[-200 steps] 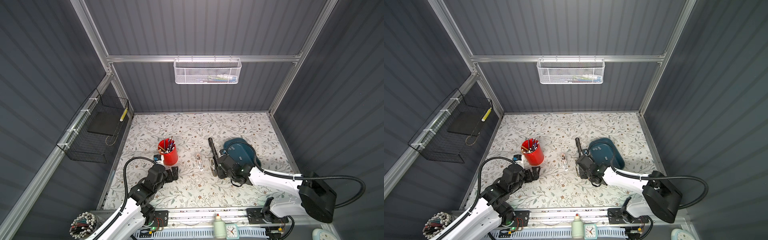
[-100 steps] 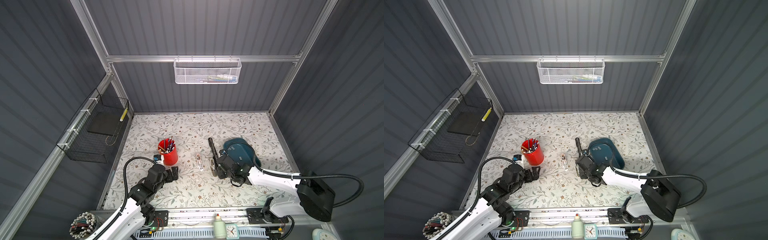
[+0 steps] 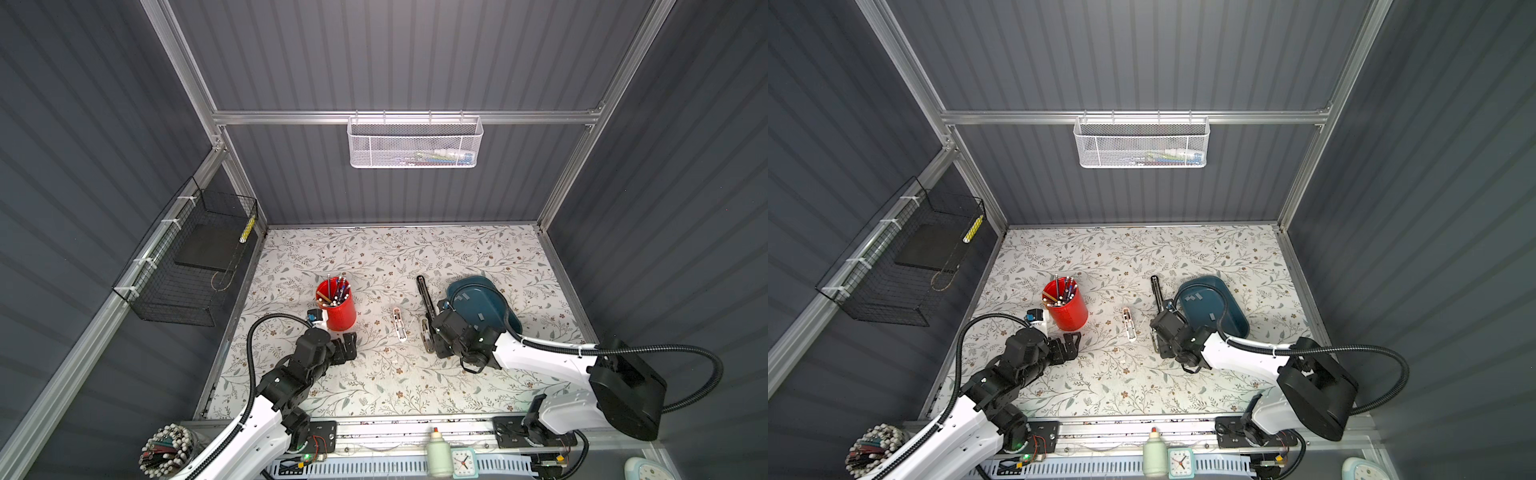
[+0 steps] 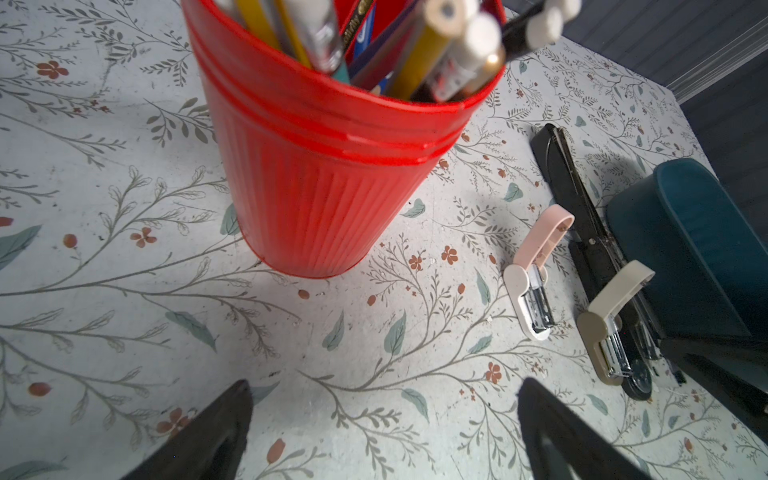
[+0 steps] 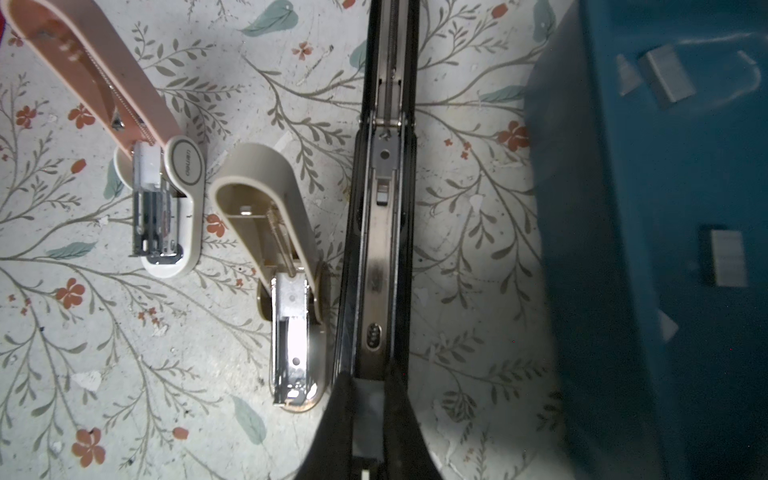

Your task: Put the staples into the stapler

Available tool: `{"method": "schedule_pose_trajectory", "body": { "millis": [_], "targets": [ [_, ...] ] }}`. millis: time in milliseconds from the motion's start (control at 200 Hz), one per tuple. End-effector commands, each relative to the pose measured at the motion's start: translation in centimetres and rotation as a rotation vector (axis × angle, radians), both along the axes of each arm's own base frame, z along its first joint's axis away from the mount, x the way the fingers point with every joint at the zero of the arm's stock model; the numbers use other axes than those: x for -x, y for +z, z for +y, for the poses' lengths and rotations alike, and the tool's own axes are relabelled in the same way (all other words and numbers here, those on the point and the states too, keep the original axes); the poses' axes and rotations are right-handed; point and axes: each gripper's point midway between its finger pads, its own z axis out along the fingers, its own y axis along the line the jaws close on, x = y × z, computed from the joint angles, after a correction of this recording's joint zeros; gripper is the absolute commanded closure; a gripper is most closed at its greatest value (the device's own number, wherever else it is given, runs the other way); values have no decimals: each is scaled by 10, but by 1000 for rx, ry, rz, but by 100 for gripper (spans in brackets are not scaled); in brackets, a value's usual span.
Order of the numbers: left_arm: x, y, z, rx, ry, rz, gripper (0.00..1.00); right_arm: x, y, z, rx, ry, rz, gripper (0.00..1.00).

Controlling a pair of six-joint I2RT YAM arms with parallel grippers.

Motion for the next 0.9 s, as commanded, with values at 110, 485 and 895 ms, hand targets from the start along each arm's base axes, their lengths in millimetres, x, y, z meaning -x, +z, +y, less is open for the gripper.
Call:
{"method": "schedule_pose_trajectory", "body": {
  "millis": [110,485,895],
  "targets": [
    [-2,11,-4,12,-20,-33,0,3,-3,0,12,3,21,97],
    [-2,11,-4,10,-20,-31,0,3,-3,-6,43,-14,19,88],
    [-2,10,-4,8,-19,-30,0,1,-2,-9,73,-22,10,75]
  ]
}}
